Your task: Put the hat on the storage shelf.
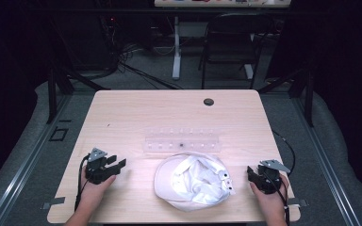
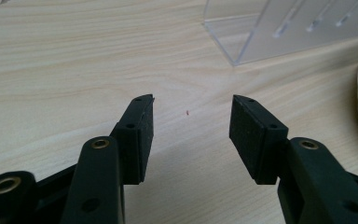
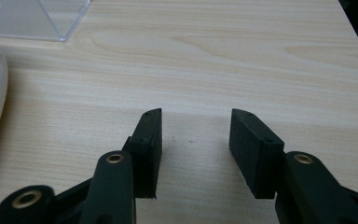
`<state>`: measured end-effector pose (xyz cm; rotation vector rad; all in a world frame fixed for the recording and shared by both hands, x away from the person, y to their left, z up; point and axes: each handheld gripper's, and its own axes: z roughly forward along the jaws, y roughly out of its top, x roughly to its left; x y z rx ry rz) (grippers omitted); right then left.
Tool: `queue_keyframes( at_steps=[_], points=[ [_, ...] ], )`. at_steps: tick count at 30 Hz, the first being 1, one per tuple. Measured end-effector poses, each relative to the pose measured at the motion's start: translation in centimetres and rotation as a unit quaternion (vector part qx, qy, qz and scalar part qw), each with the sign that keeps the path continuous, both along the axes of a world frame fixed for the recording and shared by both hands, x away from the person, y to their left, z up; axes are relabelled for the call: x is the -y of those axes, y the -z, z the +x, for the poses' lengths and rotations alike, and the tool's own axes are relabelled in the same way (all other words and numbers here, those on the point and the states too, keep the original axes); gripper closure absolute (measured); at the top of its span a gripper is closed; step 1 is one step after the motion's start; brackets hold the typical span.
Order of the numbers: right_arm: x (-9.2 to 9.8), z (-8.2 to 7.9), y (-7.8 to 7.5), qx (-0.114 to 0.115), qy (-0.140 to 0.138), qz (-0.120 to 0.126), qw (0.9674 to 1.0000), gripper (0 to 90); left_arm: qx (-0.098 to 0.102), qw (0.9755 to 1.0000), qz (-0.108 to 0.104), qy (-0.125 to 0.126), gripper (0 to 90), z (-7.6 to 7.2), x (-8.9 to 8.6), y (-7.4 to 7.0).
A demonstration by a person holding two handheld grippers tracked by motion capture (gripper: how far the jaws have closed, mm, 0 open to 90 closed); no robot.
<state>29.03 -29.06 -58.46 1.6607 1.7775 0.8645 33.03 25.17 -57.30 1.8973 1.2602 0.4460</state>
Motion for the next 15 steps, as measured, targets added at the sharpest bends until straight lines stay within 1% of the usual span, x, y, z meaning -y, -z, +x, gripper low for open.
queue_keyframes(
  at_steps=[1,2,3,5,8,9,11,14,15],
  points=[
    [-0.01,-0.01,0.02,-0.001,-0.002,0.001,1.0000,54.2,0.003,0.9999,0.011,0.005,50.3,-0.02,0.28,0.00],
    [-0.01,-0.06,0.03,-0.007,-0.001,0.004,1.0000,54.1,0.007,0.9998,0.019,0.009,50.3,-0.02,0.43,0.01],
    [-0.04,-0.10,0.06,-0.006,0.001,0.006,1.0000,53.5,0.008,0.9995,0.029,0.012,50.3,-0.01,0.63,-0.02],
    [-0.03,-0.26,0.01,-0.009,0.003,0.008,0.9999,51.9,0.010,0.9991,0.037,0.017,50.4,0.08,0.91,-0.10],
    [-0.12,-0.54,-0.09,-0.014,0.009,0.007,0.9998,50.4,0.005,0.9991,0.037,0.019,50.9,0.03,1.16,-0.16],
    [-0.15,-0.58,-0.15,-0.017,0.006,0.011,0.9998,50.4,0.003,0.9992,0.036,0.019,51.2,0.00,1.18,-0.17],
    [-0.36,-0.71,-0.32,-0.021,0.004,0.008,0.9997,50.4,-0.001,0.9994,0.031,0.014,51.2,-0.09,1.20,-0.32],
    [-0.78,-0.77,-0.61,-0.030,-0.003,-0.009,0.9995,48.0,0.006,0.9994,0.033,0.009,51.3,-0.24,1.15,-0.61],
    [-0.93,-0.75,-0.73,-0.032,-0.002,-0.008,0.9995,48.0,0.007,0.9995,0.030,0.007,51.3,-0.28,1.16,-0.64]
  ],
)
